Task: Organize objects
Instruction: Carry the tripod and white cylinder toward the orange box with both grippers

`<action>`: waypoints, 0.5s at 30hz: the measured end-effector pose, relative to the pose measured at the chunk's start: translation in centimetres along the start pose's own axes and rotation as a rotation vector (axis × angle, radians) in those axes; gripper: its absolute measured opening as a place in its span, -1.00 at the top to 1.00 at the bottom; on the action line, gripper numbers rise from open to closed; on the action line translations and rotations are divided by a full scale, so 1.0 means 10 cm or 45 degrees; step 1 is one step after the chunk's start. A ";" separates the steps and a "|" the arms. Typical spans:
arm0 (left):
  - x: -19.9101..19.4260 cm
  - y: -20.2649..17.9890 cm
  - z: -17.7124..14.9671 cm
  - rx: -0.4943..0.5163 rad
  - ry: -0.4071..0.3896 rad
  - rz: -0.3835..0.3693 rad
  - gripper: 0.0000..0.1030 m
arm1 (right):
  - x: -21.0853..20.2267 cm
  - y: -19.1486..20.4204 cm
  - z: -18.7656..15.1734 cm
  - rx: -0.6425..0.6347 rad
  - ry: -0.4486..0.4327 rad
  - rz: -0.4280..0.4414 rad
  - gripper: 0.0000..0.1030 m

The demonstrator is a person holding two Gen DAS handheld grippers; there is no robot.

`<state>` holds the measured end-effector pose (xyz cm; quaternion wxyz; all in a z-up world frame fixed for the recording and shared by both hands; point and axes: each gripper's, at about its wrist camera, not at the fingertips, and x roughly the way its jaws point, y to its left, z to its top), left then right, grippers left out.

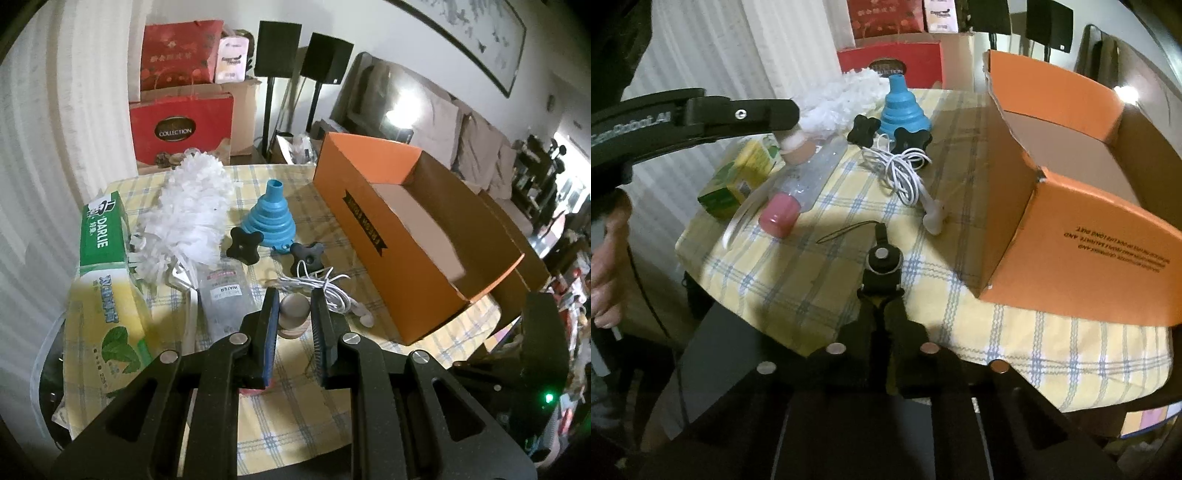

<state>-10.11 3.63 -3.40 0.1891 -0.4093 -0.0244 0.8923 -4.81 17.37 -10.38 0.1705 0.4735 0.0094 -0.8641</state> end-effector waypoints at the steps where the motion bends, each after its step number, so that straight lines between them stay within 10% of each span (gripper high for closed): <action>1: -0.02 0.00 -0.01 -0.001 -0.001 -0.004 0.70 | 0.00 -0.02 -0.01 0.015 -0.007 0.015 0.88; 15: -0.25 -0.07 0.04 -0.002 -0.047 -0.046 0.70 | -0.69 -0.07 0.32 0.057 -0.243 0.074 0.94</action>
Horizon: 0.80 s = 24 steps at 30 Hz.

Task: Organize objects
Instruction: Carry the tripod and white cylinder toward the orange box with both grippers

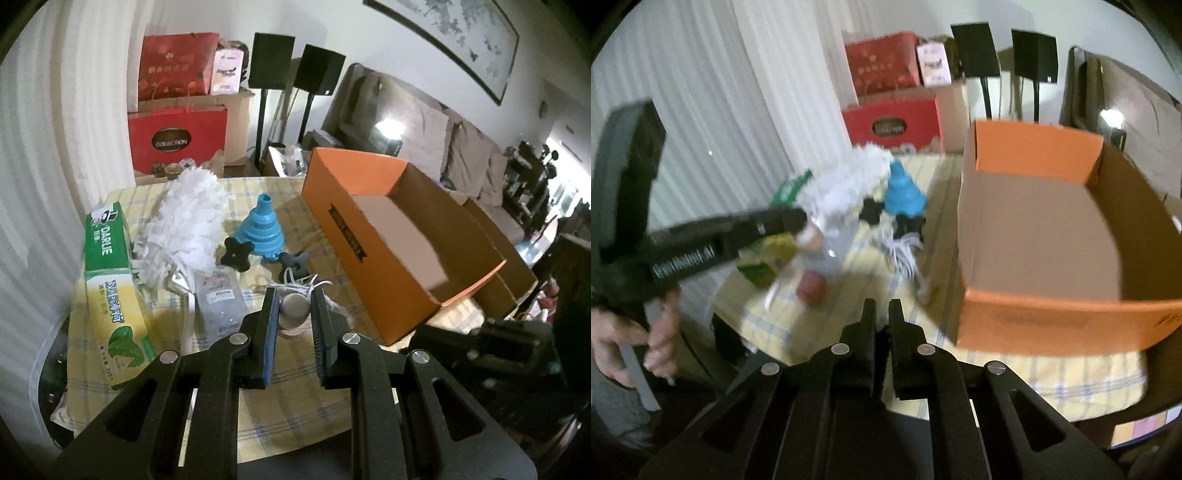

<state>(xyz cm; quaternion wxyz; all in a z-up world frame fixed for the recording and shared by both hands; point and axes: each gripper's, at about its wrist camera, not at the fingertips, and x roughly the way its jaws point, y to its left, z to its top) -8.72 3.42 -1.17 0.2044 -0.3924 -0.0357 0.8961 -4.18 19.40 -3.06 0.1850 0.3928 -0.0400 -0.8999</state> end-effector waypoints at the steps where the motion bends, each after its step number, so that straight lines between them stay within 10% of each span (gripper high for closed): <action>1: -0.03 -0.02 0.02 0.002 -0.005 -0.010 0.70 | -0.05 -0.01 0.04 0.002 -0.013 0.006 0.94; 8: -0.16 -0.15 0.15 0.044 -0.047 -0.026 0.69 | -0.33 -0.08 0.31 0.008 -0.080 0.018 0.95; 16: -0.14 -0.11 0.01 0.033 -0.012 -0.021 0.69 | -0.10 -0.11 -0.04 -0.023 0.111 -0.031 0.87; 24: -0.12 -0.13 -0.08 0.026 0.005 -0.027 0.69 | 0.12 -0.36 -0.37 0.013 0.211 -0.127 0.38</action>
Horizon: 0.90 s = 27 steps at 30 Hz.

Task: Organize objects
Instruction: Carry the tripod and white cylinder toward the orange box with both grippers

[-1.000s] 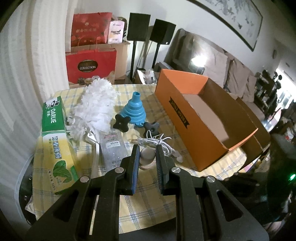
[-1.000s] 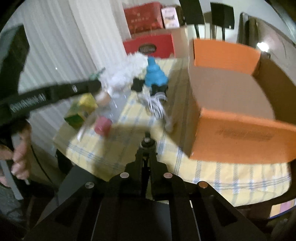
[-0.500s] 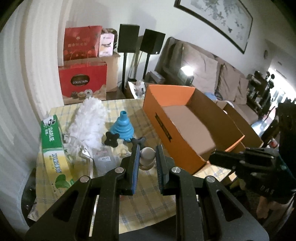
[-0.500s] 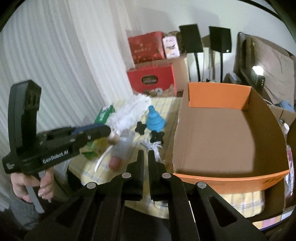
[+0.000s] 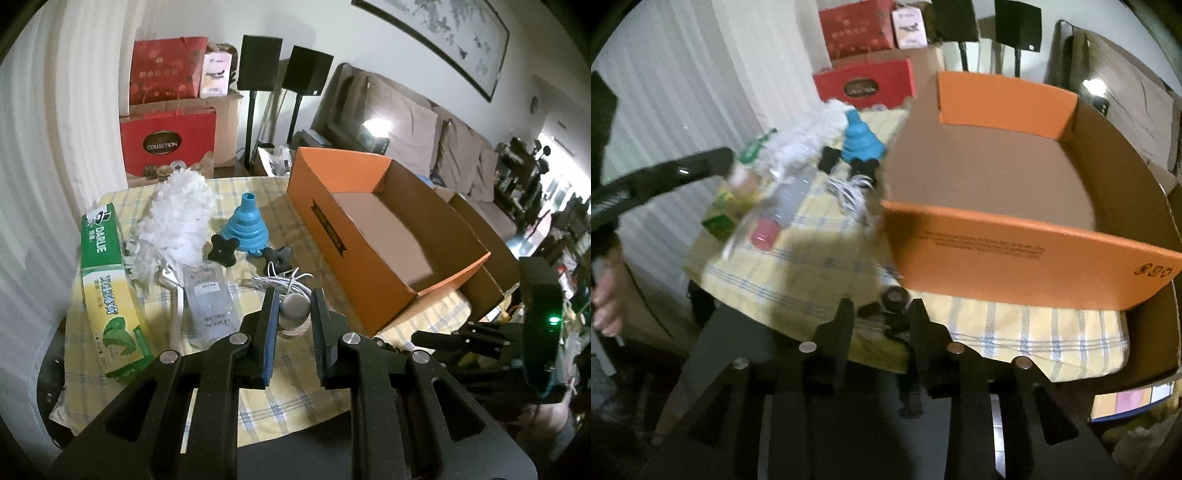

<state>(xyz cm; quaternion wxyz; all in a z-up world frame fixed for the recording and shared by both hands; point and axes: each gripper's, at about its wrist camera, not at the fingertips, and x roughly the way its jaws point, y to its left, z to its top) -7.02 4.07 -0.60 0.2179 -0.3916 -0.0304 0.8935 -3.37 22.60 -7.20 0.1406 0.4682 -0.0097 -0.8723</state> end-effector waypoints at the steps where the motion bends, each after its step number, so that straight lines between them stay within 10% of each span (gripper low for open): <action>1: 0.00 -0.01 -0.01 0.000 0.002 -0.001 0.69 | 0.03 -0.02 -0.01 -0.002 0.007 -0.011 0.37; 18: 0.03 -0.05 -0.07 -0.006 0.022 -0.012 0.69 | 0.31 -0.03 -0.11 -0.088 0.051 -0.010 0.15; 27: 0.08 -0.10 -0.09 -0.001 0.034 -0.029 0.69 | 0.33 0.00 -0.12 -0.120 0.027 -0.025 0.52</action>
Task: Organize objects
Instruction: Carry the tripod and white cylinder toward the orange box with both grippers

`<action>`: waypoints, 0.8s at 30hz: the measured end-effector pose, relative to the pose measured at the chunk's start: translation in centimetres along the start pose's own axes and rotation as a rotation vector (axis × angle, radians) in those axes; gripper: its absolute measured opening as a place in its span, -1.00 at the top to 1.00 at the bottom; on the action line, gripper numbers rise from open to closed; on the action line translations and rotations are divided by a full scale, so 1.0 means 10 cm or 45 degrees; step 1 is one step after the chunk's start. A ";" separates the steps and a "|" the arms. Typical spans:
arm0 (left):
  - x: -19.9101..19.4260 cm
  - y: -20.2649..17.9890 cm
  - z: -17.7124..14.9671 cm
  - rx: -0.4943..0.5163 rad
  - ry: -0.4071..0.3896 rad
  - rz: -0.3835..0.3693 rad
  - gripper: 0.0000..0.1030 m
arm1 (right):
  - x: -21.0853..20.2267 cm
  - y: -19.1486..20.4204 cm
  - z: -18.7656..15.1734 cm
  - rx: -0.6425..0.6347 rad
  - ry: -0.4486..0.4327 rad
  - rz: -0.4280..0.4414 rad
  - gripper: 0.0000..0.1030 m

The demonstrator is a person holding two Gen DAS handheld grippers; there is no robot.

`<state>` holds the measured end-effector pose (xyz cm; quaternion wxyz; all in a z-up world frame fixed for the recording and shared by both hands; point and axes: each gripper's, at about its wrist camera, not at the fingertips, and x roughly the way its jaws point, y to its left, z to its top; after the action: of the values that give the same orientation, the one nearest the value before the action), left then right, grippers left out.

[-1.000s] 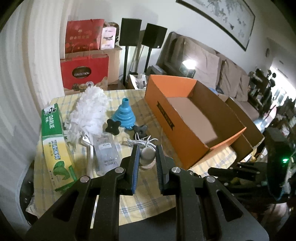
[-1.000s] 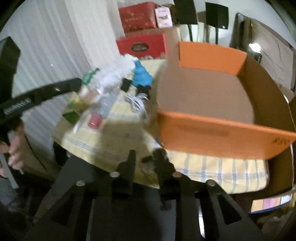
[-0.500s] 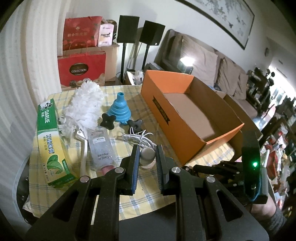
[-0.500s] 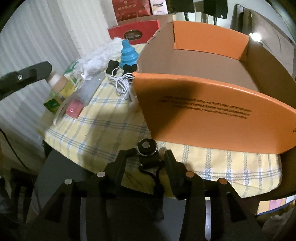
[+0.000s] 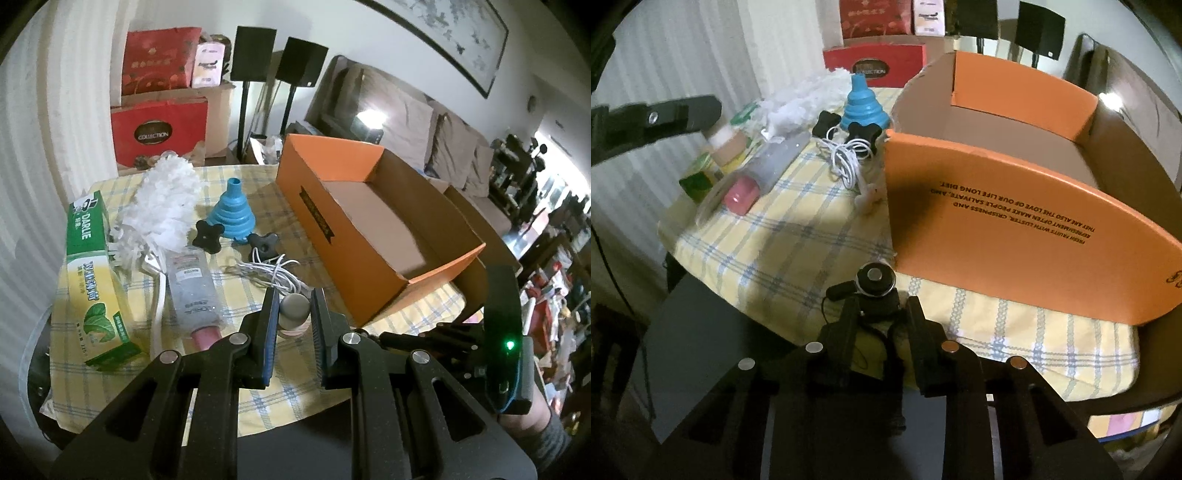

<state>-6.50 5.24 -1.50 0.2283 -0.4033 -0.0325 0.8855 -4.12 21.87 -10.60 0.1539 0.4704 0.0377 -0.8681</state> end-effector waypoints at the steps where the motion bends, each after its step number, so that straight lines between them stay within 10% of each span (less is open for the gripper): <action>1: -0.01 -0.01 0.00 0.006 -0.002 -0.002 0.69 | 0.00 -0.01 0.00 0.017 -0.002 0.012 0.52; 24: -0.19 -0.11 0.16 0.000 -0.079 0.053 0.69 | -1.03 0.10 0.53 0.073 -0.329 0.082 0.52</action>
<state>-6.16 5.60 1.12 0.2088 -0.3761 -0.0312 0.9022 -2.84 22.15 0.92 0.1718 0.3598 -0.0226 -0.9168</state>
